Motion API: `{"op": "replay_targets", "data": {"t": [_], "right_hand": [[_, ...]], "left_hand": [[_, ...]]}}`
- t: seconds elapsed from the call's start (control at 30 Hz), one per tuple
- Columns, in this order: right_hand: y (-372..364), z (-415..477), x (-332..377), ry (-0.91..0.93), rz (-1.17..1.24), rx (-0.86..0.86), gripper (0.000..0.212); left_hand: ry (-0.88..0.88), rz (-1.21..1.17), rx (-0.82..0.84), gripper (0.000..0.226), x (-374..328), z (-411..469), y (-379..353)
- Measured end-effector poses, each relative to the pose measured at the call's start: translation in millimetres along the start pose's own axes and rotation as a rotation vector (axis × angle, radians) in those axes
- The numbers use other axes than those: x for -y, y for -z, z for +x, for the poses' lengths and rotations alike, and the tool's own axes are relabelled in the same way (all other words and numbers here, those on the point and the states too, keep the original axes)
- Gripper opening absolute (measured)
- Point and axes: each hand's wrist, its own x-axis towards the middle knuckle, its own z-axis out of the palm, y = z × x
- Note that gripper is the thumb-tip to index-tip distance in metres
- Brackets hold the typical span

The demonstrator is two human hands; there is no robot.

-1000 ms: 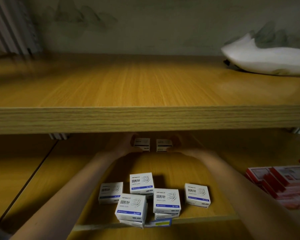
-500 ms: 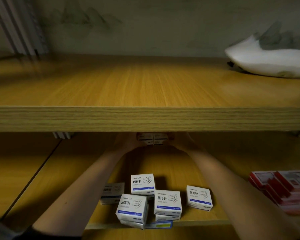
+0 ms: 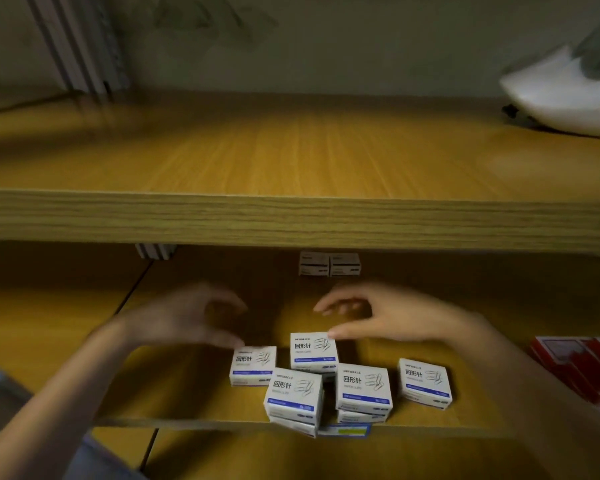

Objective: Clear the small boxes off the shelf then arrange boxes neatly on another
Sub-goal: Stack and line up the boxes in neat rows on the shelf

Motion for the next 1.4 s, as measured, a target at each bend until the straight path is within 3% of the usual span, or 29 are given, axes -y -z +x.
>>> {"op": "replay_targets", "data": {"t": [0.17,0.73,0.87,1.03,1.2,1.4], "right_hand": [[-11.3,5.7,12.1,0.073,-0.154,0.028,0.047],[-16.6,7.4,19.3,0.017,-0.207,-0.019,0.035],[-4.1,5.7,6.5,-0.107,-0.109,-0.090,0.039],[21.6,-1.1,-29.0,-0.199,-0.115,-0.333,0.042],[8.1,7.0,-64.3,-0.331,-0.071,-0.264,0.047],[0.7,16.4,-77.7,-0.326,-0.086,-0.348,0.040]], "left_hand": [[-0.010,-0.044,-0.026,0.059,-3.1,-30.6,-17.8],[-0.006,-0.256,-0.198,0.045,-14.9,-43.7,-36.5],[0.012,-0.324,-0.269,0.044,-18.9,-23.9,-24.5],[0.053,-0.290,-0.327,0.045,-27.4,28.4,-24.4],[0.096,-0.264,-0.297,0.045,-28.9,68.5,-38.7],[0.075,-0.315,-0.343,0.040,-28.3,88.3,-44.7]]}}
